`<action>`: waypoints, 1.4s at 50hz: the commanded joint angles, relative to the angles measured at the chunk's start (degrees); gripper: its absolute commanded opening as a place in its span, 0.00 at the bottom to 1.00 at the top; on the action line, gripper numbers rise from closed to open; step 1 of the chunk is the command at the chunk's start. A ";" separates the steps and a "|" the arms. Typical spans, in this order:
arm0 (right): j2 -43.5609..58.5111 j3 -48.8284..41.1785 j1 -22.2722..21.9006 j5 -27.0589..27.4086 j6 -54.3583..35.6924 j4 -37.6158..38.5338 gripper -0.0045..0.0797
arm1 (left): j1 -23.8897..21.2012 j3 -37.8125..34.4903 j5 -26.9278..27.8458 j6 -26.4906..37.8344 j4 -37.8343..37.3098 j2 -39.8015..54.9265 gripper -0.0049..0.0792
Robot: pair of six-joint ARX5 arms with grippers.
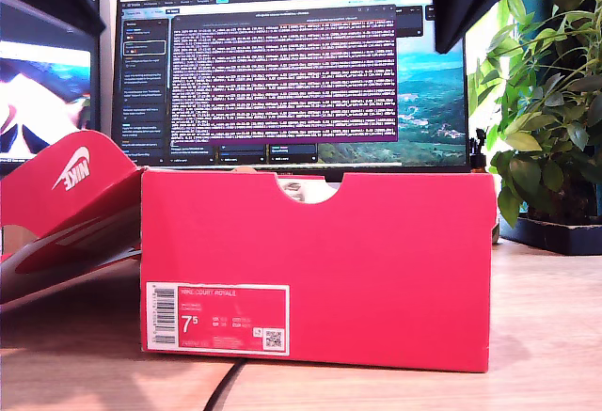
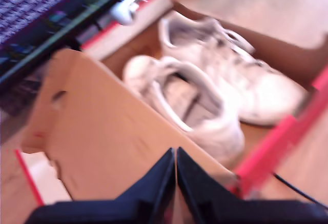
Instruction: Pack the white shoes by picking the first shoe and placing it inside the red shoebox, left side, then picking and rotating the second shoe and placing it in the shoebox
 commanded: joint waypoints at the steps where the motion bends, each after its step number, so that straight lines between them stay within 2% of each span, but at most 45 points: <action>1: -2.19 -4.50 -0.74 0.20 0.79 2.78 0.04 | 2.23 -0.57 1.62 -0.33 1.73 0.02 0.04; 10: -8.22 -16.22 -2.93 0.50 0.70 12.81 0.04 | 9.31 -2.67 9.18 -0.33 6.40 0.00 0.04; 19: -12.74 -26.62 -6.43 0.50 0.04 22.01 0.04 | 15.23 -6.27 12.63 -1.64 11.61 -0.35 0.04; 23: -14.40 -30.84 -8.35 0.50 0.04 25.09 0.04 | 17.53 -7.54 12.72 -1.70 12.48 -0.35 0.04; 29: -16.57 -37.03 -10.29 0.50 0.17 30.42 0.04 | 20.48 -10.67 12.68 -5.40 19.37 -1.90 0.04; 34: -18.25 -42.18 -10.71 0.50 0.72 36.44 0.04 | 22.73 -13.40 12.44 -7.19 24.65 -3.45 0.04; 43: -19.37 -50.73 -10.69 0.46 0.52 45.99 0.04 | 24.63 -18.56 11.06 -8.92 29.29 -5.66 0.04; 54: -19.37 -59.43 -10.80 0.46 0.46 56.15 0.04 | 26.77 -25.44 10.49 -8.98 32.76 -9.44 0.04; 70: -23.12 -66.53 -13.86 0.35 0.61 61.66 0.04 | 31.41 -30.71 11.87 -10.49 33.79 -17.42 0.04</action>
